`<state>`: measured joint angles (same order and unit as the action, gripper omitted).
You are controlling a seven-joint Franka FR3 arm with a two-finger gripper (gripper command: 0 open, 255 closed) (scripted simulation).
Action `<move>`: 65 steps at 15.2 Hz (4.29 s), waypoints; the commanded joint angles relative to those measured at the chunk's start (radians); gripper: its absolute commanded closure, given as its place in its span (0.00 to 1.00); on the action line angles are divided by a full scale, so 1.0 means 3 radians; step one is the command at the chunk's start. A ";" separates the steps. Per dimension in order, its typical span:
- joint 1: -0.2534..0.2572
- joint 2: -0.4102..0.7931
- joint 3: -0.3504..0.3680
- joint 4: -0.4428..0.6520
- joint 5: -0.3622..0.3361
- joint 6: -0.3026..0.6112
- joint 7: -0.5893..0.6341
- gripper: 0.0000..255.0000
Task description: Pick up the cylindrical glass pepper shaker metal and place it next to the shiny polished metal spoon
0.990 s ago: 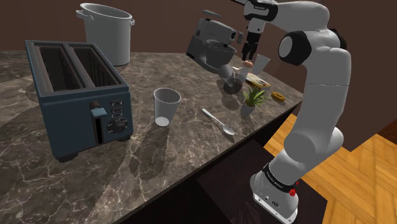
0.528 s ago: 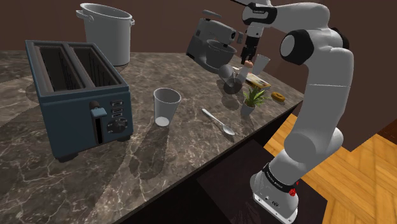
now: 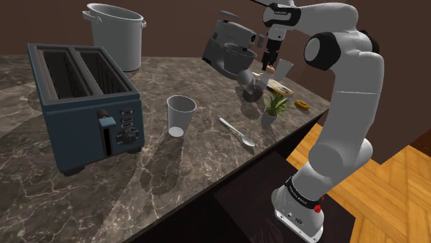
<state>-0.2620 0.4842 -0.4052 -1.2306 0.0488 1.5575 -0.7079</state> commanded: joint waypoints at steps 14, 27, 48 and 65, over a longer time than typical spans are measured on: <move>-0.0076 0.0105 -0.0002 0.0527 0.0032 -0.0421 -0.0038 1.00; 0.0130 -0.0319 -0.0026 0.0467 -0.0097 -0.0781 0.0081 1.00; 0.1007 -0.2375 0.0615 -0.0961 -0.0590 -0.1434 0.1408 1.00; 0.1157 -0.3002 0.0992 -0.1664 -0.0462 -0.1400 0.1996 1.00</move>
<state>0.0847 -0.4096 -0.1090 -1.7061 -0.0909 1.1200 -0.1131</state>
